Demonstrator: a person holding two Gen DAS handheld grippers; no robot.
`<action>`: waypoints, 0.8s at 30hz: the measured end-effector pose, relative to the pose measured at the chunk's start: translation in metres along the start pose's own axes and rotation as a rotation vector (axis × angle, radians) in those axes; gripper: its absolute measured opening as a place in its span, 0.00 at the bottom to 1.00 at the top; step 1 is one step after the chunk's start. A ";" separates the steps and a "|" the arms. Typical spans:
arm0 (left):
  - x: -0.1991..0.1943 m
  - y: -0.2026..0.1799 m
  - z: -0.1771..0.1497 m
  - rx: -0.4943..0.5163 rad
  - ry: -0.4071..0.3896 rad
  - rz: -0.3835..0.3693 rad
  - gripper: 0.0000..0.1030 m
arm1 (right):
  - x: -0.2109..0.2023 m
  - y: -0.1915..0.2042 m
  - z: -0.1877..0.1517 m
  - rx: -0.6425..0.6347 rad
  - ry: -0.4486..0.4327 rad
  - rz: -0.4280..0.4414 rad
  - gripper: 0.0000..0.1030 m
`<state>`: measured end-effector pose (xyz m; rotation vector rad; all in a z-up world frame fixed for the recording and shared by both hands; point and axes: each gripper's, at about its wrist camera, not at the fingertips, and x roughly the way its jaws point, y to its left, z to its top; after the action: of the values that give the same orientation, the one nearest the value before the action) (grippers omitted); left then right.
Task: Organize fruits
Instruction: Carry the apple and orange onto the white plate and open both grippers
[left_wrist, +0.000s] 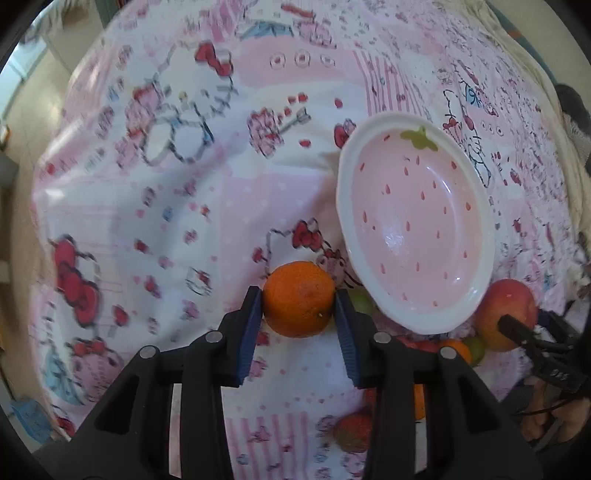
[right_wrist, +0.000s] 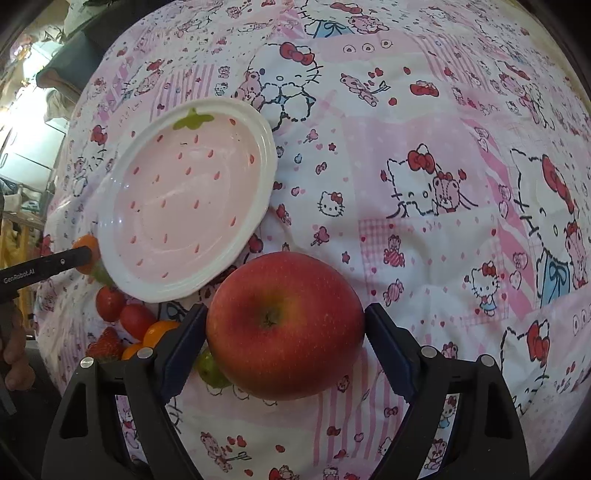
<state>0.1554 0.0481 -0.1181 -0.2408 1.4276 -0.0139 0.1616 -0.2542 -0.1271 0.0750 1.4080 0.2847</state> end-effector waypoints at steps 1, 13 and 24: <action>-0.002 0.000 0.000 0.007 -0.014 0.005 0.34 | -0.002 0.000 -0.002 0.000 -0.004 -0.001 0.85; -0.043 -0.021 0.007 0.049 -0.107 -0.114 0.34 | -0.052 0.013 0.007 -0.013 -0.184 0.068 0.85; -0.008 -0.060 0.036 0.156 -0.060 -0.113 0.34 | -0.027 0.031 0.083 -0.015 -0.156 0.093 0.85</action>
<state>0.1979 -0.0034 -0.0958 -0.1907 1.3442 -0.2083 0.2343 -0.2208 -0.0808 0.1472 1.2488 0.3587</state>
